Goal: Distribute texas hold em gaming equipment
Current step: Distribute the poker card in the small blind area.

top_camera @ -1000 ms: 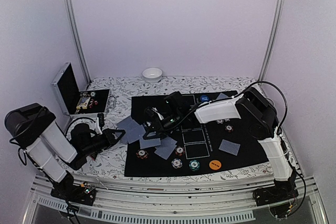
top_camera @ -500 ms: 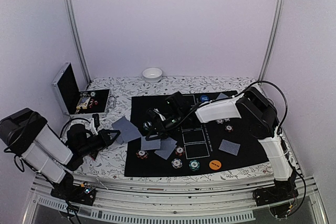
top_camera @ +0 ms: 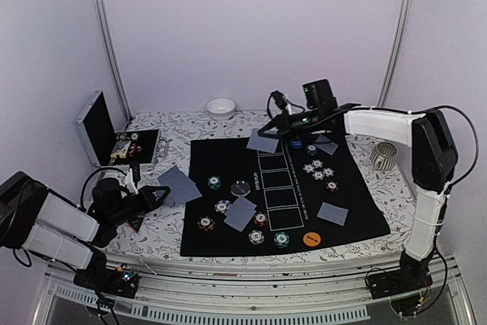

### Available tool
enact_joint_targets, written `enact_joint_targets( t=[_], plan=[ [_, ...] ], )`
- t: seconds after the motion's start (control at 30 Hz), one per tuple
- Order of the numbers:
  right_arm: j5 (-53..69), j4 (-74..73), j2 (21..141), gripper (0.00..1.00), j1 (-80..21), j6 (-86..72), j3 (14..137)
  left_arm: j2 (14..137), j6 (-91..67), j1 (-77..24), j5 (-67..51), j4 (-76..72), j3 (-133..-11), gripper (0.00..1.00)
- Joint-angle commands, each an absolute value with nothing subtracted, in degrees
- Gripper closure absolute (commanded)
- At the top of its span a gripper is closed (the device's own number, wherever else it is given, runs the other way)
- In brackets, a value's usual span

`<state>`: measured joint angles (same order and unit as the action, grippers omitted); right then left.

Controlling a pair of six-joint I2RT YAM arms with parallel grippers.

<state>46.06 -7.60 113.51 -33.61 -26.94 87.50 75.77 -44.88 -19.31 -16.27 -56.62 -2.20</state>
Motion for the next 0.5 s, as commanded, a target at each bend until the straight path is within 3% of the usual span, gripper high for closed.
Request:
enact_joint_targets(
  t=[0.0, 0.2, 0.47],
  plan=[
    [31.91, -9.86, 107.44, 0.98, -21.13, -22.71, 83.3, 73.06, -41.7, -18.61, -14.8, -52.23, -2.32, 1.0],
    [25.7, -7.82, 113.82, 0.98, -9.95, -21.89, 86.95, 73.74, -42.38, -18.55, -15.55, -53.17, -2.15, 1.0],
    [23.57, -9.02, 125.25, 0.98, -6.98, -20.99, 92.74, 71.37, -42.5, -18.55, -14.91, -51.18, -2.19, 1.0]
  ],
)
